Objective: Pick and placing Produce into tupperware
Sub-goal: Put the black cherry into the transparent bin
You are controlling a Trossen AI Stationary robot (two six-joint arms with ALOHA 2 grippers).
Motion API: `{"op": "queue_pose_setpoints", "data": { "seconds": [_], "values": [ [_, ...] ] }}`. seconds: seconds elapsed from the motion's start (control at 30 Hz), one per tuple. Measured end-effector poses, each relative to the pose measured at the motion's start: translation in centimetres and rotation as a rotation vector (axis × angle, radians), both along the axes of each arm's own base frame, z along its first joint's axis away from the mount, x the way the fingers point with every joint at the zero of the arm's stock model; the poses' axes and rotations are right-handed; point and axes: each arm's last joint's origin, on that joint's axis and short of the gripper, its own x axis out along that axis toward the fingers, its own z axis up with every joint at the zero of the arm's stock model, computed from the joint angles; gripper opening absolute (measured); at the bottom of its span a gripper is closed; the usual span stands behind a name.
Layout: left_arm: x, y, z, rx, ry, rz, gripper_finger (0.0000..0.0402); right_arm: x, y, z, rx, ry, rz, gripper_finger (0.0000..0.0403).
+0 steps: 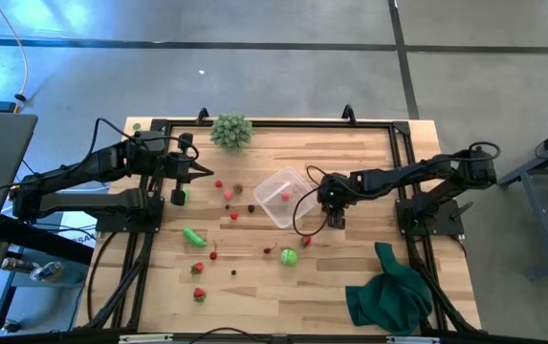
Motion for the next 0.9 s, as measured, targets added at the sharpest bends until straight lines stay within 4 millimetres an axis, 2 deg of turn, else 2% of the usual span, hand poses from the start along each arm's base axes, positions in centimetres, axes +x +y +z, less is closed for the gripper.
{"op": "queue_pose_setpoints", "data": {
  "seconds": [0.27, 0.9],
  "values": [
    [0.0, 0.0, 0.0, 0.000, 0.000, 0.000, 0.0001, 0.6, 0.0, -1.3, 0.032, 0.023, -0.016, 0.0157],
    [0.0, 0.0, 0.0, 0.000, 0.000, 0.000, 0.0001, 0.2, 0.0, -1.6, 0.024, 0.076, 0.014, 0.0167]
  ]
}}
